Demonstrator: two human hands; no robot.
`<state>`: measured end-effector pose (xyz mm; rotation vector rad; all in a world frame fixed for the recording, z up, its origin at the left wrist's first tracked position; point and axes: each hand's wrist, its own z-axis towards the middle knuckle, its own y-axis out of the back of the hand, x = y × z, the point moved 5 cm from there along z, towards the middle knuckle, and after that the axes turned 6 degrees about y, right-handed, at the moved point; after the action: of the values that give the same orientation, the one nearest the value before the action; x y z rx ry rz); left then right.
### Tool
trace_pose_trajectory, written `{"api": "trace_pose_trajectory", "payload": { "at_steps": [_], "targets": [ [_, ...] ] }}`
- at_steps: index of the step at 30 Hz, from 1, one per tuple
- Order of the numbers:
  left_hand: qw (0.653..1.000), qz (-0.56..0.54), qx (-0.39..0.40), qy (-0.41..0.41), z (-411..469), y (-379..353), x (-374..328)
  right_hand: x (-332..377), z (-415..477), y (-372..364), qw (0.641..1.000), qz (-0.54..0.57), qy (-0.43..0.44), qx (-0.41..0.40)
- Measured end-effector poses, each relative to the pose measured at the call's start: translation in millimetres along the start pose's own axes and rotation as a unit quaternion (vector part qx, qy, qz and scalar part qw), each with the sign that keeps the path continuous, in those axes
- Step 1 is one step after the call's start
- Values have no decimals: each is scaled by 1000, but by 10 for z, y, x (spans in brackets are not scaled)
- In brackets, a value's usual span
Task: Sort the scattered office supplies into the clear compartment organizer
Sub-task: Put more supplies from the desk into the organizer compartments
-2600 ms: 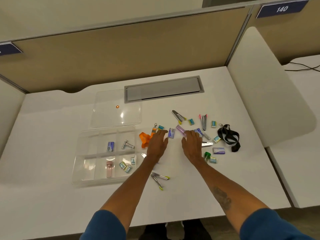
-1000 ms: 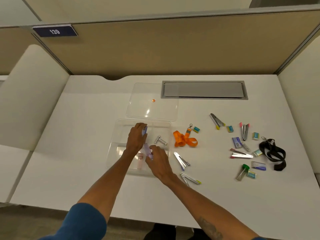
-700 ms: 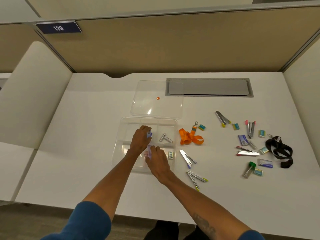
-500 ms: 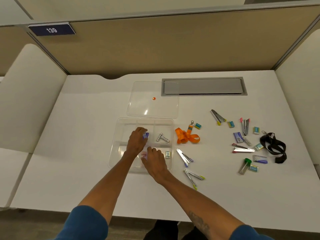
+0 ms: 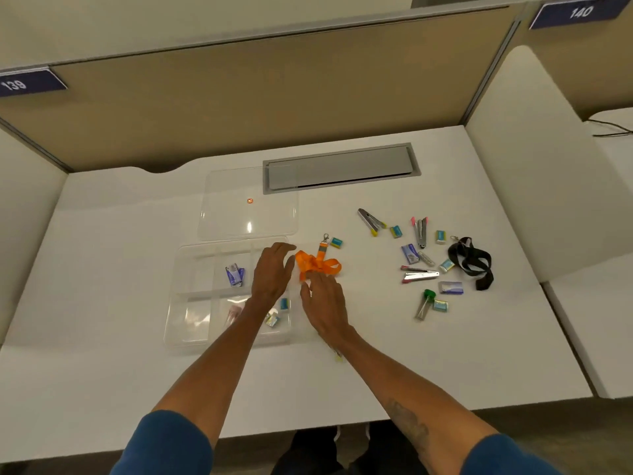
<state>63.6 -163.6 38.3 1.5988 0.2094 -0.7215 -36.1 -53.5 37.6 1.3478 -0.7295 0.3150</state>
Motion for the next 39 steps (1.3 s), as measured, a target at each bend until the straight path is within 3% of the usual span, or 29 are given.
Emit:
{"api": "trace_pose_trajectory", "payload": {
  "at_steps": [4,13,17,24,29,39],
  "targets": [
    [997,-6,50,-53,-61,-410,-545,-607,-51,381,996,-74,-15,-49],
    [979,-48,170,-98,-486,-1490,-1588,-1890,-407,1239,974,-93,-143,-150],
    [970,-38,214,-111,-652,-1853,-1899,-2280,-642,1436,975,-88,-162,-125],
    [959,8,266,-102,-823,-2291,-2114,-2619,-805,1338,984,-92,-150,-9],
    [958,10,271,-90,-904,-2377,-2153,-2670,-814,1271,983,-97,-152,29],
    [972,-64,195,-113,-789,-1849,-1929,-2291,-719,1312,986,-40,-155,-53]
  ]
}}
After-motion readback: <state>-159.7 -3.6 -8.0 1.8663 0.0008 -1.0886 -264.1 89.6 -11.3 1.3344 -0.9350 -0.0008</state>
